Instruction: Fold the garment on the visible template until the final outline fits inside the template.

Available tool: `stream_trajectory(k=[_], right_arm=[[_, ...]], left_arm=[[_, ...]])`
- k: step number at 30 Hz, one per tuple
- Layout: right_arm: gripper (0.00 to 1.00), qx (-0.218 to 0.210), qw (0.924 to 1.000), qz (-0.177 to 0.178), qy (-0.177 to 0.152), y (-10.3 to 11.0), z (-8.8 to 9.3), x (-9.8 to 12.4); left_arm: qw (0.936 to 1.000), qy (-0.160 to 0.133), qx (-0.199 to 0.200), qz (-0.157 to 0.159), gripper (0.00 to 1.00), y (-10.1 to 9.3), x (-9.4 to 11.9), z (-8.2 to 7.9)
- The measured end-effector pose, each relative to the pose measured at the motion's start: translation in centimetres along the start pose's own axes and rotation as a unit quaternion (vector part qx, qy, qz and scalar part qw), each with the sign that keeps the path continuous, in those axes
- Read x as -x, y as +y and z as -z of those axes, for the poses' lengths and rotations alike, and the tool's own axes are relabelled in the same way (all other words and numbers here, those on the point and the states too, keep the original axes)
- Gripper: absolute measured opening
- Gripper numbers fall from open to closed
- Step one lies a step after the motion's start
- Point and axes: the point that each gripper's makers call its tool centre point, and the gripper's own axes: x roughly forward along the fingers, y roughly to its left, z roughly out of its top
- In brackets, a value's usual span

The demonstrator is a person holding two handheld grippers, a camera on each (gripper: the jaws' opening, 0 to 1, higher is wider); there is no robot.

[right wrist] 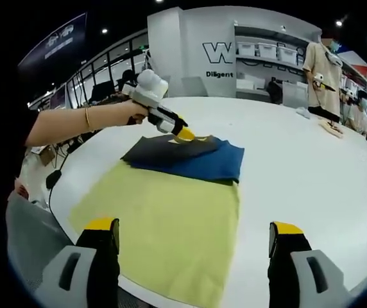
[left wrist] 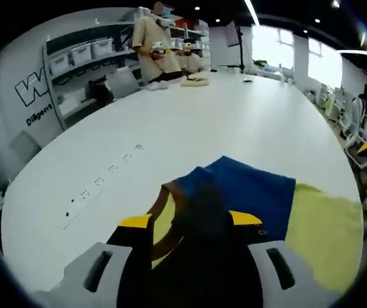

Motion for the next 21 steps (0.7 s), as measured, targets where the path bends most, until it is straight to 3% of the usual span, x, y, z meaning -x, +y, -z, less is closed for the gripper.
stream_trajectory(k=[5, 10, 21], right_arm=[[0.96, -0.005, 1.0000, 0.003, 0.002, -0.3, 0.1, 0.0], [0.96, -0.012, 0.9999, 0.005, 0.000, -0.4, 0.0, -0.2], [0.96, -0.014, 0.9999, 0.003, 0.008, -0.3, 0.5, -0.5]], left_arm=[[0.9988, 0.012, 0.046, 0.012, 0.36, 0.0, -0.8, 1.2], [0.9990, 0.027, 0.036, 0.005, 0.31, 0.1, -1.2, 2.3], [0.9973, 0.037, 0.063, 0.014, 0.24, -0.6, -2.0, 3.6]])
